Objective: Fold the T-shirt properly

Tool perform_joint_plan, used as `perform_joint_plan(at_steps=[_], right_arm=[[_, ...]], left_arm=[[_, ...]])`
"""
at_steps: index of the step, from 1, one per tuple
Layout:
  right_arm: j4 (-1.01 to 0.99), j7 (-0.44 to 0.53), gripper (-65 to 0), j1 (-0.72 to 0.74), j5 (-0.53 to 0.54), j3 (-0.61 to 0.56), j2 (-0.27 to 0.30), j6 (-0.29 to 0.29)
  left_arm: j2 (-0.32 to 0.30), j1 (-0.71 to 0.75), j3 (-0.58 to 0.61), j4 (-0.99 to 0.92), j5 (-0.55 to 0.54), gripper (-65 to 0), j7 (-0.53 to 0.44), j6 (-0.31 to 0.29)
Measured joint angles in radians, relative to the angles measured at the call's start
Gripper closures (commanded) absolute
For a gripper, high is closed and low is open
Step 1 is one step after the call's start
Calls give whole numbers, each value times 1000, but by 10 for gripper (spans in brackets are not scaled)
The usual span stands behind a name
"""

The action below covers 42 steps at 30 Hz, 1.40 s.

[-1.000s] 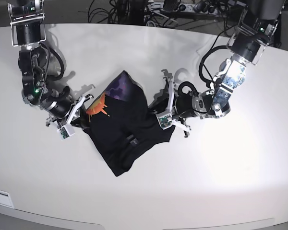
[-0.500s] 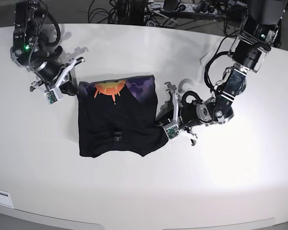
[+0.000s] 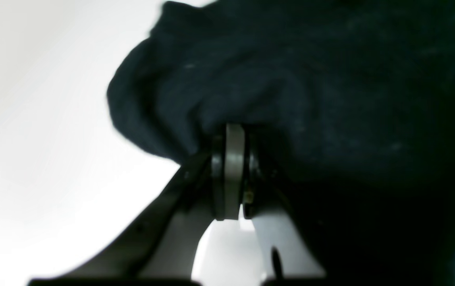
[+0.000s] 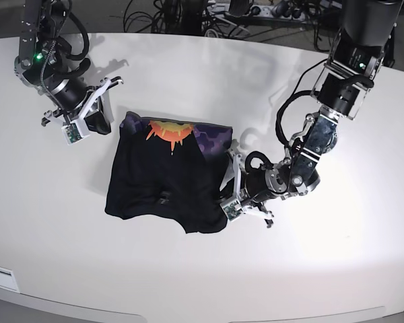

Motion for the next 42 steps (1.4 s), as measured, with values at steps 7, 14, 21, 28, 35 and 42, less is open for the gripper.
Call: perform_joint_plan(at_steps=[7, 14, 21, 28, 35, 42], right_arm=[[116, 0, 0, 0, 3, 47, -1, -15], [228, -17, 0, -92, 81, 190, -6, -95], [340, -42, 0, -262, 203, 398, -69, 0], [337, -137, 0, -426, 325, 507, -150, 57], [338, -170, 0, -610, 344, 509, -165, 57], [338, -190, 0, -778, 358, 507, -166, 60]], left_arm=[[-20, -1, 1, 149, -224, 0, 400, -13], [-236, 153, -53, 619, -412, 0, 452, 52], [-345, 521, -294, 957, -510, 0, 456, 45], [-357, 871, -591, 1096, -584, 0, 545, 86], [-315, 1178, -798, 1129, -599, 0, 562, 77], [-261, 1424, -858, 1129, -590, 0, 575, 57]])
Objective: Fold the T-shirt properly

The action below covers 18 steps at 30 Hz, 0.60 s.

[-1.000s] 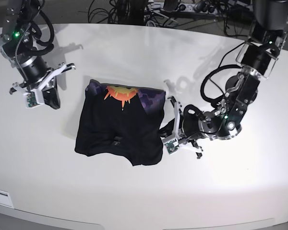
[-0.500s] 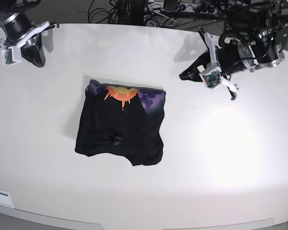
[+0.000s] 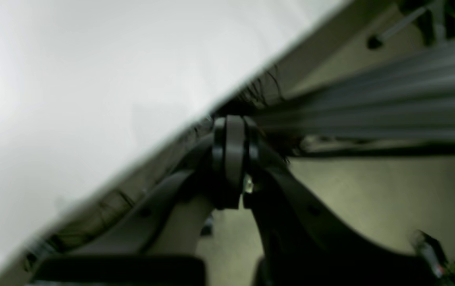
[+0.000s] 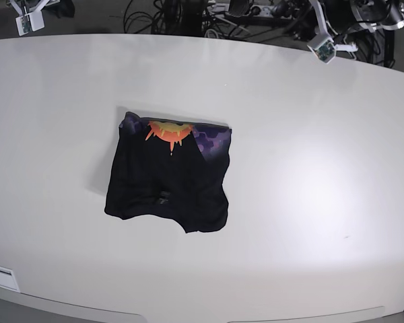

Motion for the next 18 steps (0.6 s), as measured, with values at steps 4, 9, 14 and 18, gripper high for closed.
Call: perform_joint_plan(at_steps=[4, 9, 14, 18], right_arm=[[-33, 10, 0, -39, -9, -12, 4, 52], [-381, 102, 0, 46, -93, -126, 13, 90], [-748, 217, 0, 242, -230, -286, 55, 68], [-991, 359, 0, 395, -393, -384, 75, 34]], left_arm=[[64, 86, 1, -35, 56, 0, -29, -3], [82, 39, 45, -361, 160, 0, -208, -1], [89, -205, 196, -891, 225, 0, -280, -2], [108, -399, 304, -1307, 334, 0, -541, 2]])
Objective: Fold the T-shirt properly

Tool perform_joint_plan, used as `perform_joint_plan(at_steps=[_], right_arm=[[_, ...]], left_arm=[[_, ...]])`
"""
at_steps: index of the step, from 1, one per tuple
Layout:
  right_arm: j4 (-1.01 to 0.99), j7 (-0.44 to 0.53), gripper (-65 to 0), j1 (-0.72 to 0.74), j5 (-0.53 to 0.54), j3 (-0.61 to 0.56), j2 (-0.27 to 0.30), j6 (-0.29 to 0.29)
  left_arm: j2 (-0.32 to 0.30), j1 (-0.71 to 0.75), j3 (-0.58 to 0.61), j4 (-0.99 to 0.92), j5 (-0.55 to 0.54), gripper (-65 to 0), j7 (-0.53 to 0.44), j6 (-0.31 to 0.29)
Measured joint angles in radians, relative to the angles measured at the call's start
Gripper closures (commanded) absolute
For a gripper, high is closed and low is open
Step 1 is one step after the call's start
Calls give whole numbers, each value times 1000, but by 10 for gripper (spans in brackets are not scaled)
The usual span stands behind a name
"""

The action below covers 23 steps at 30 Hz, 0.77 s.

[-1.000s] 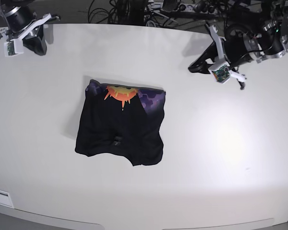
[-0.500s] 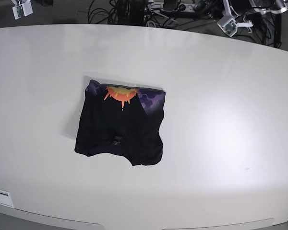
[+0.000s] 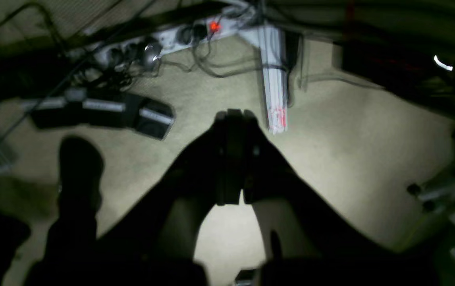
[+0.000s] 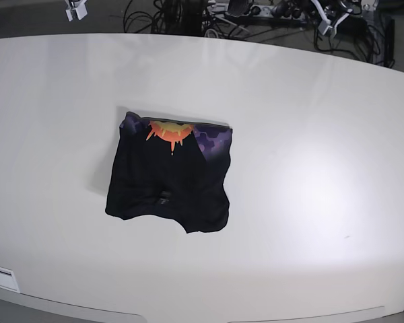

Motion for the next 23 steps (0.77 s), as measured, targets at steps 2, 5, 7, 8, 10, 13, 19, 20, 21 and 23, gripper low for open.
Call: perform_joint_plan(at_steps=[2, 5, 7, 8, 10, 13, 19, 20, 21, 23], right_arm=[[-114, 96, 0, 66, -73, -39, 0, -26], [-282, 251, 0, 153, -150, -96, -8, -95], [-390, 324, 0, 214, -181, -138, -7, -172], [-442, 351, 0, 247, -201, -162, -5, -202], [-549, 401, 0, 316, -252, -225, -1, -248], [-678, 447, 0, 406, -304, -334, -15, -292], [-739, 448, 0, 465, -322, -486, -60, -380], [-739, 447, 0, 468, -325, -499, -60, -380], [-739, 447, 0, 468, -325, -508, -60, -376], [-739, 456, 0, 470, -325, -521, -60, -372]], left_arm=[[22, -85, 39, -186, 91, 0, -171, -3], [60, -189, 81, -408, 200, 0, -374, 4], [96, -245, 111, -502, 274, 0, -447, 40], [119, -271, 129, -534, 296, 0, -455, 80], [169, -312, 177, -567, 307, 0, -452, 141], [246, -346, 267, -570, 299, 0, -459, 213], [332, -355, 430, -570, 229, 0, -458, 333], [335, -352, 432, -571, 229, 0, -457, 340], [336, -352, 431, -571, 229, 0, -458, 343], [336, -353, 420, -571, 229, 0, -458, 346]])
